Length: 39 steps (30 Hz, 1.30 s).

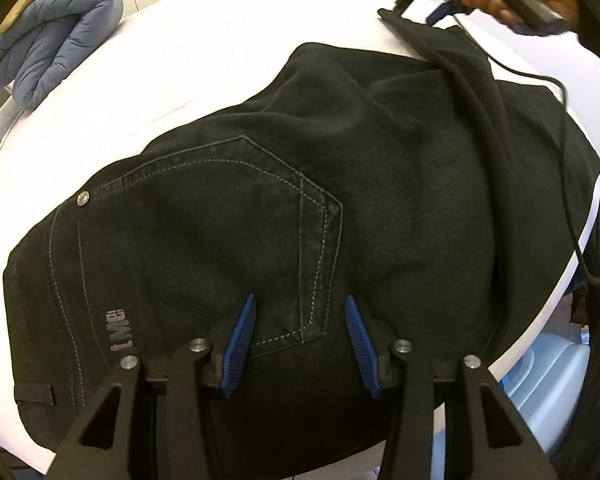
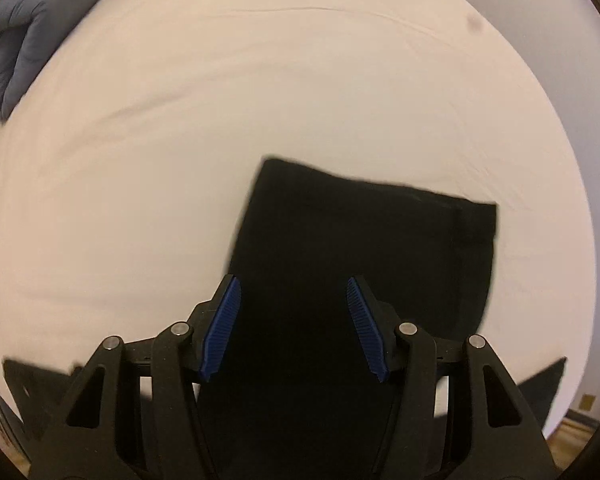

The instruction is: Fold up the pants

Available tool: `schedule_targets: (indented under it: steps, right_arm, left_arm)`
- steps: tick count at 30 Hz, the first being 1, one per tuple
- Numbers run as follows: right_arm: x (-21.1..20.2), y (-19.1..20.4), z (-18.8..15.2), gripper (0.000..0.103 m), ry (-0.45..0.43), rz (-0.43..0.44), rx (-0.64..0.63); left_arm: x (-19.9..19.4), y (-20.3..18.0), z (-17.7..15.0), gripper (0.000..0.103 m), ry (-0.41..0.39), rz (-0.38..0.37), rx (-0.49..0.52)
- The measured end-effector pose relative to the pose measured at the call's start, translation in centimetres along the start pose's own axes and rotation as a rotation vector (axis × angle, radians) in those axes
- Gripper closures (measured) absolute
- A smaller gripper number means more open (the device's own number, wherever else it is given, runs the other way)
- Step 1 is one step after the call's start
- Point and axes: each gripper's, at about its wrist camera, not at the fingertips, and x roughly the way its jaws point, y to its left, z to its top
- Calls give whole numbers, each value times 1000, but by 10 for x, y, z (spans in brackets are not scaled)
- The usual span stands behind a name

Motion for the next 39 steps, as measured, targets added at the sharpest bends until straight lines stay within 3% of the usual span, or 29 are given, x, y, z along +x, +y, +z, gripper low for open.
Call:
schedule_targets:
  steps: [4,8,14,18,22,24,28,33,36,38,39]
  right_arm:
    - [25,2,13,48,79,-64,31]
    - [28,-1,22,49,55,-147,55]
    - [24,4,27,49,30,-277,-22]
    - [31,1,29,48,38,-313,-63]
    - [17,-21,35,48,32,-118,69]
    - [13,-30,36,48,20,-122,95]
    - [30,-42,35,48,82,-153,34]
    - [30,-57,38,44,46,-152,10]
    - [25,-81,30,52,38,-92,25]
    - [24,-119,38,77,31,-69,13]
    - [21,-129,38,83,31,-53,16]
  left_arm:
    - [-1,6,0,54,-2,-8,5]
    - [-2,8,-1,54,-8,-7,3]
    - [0,7,0,54,-11,-9,1]
    - [-1,7,2,54,-8,-7,4]
    - [-1,6,2,54,-10,-5,1]
    - [-2,7,2,54,-10,-5,2]
    - [-2,7,2,54,-12,-6,1]
    - [-2,7,1,53,-14,-6,1]
    - [-1,7,2,53,-13,-7,-1]
    - [-2,7,1,53,-14,-7,0]
    - [-2,7,1,53,-14,-7,0]
